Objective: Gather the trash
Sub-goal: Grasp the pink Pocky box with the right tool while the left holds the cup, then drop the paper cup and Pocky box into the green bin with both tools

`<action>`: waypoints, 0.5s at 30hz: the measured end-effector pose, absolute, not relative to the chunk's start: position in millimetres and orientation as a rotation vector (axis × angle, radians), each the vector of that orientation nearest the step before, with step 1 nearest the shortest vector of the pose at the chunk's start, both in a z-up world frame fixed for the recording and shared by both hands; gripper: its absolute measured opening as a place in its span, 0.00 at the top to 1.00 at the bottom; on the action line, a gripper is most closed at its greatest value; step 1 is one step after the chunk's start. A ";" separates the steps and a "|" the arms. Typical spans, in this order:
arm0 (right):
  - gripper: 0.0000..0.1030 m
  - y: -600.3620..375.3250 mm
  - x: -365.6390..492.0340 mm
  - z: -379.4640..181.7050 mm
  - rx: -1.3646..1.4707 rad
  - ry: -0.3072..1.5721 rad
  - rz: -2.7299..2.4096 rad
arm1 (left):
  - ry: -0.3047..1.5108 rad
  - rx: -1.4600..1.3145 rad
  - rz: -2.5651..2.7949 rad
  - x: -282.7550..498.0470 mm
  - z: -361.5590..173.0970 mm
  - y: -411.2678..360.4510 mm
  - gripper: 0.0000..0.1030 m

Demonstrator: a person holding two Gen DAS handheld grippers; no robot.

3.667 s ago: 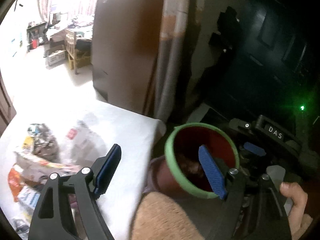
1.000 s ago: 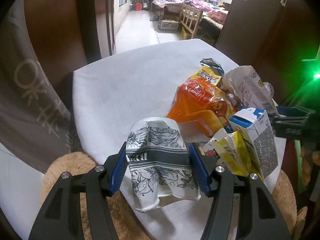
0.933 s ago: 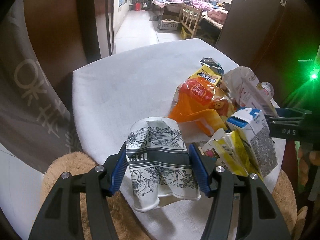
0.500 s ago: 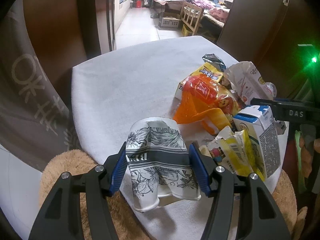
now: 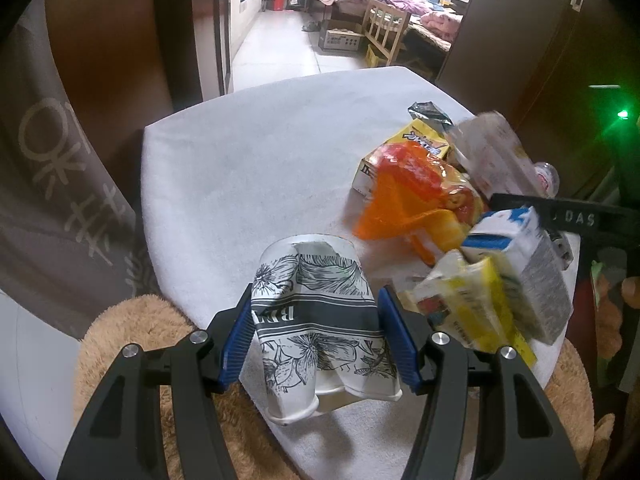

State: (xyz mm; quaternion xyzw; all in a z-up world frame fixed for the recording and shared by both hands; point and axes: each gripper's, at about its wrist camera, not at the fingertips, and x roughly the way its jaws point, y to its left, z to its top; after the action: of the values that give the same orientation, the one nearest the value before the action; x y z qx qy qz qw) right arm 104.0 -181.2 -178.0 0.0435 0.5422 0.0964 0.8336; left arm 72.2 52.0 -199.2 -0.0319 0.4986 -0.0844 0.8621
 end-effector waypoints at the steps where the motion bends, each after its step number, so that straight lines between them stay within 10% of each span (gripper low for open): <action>1: 0.69 -184.1 102.7 -174.6 0.112 1.139 0.206 | 1.046 -0.067 -0.177 72.5 -199.5 51.9 0.45; 15: 0.70 -220.4 49.9 -128.2 0.476 0.993 0.283 | 1.016 -0.038 -0.175 65.3 -193.8 46.4 0.45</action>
State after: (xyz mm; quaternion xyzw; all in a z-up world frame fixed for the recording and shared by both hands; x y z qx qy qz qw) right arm 49.9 -220.4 -128.2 0.2254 0.4700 0.1341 0.8428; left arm 65.3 46.4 -193.8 -0.0180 0.4859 -0.0836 0.8698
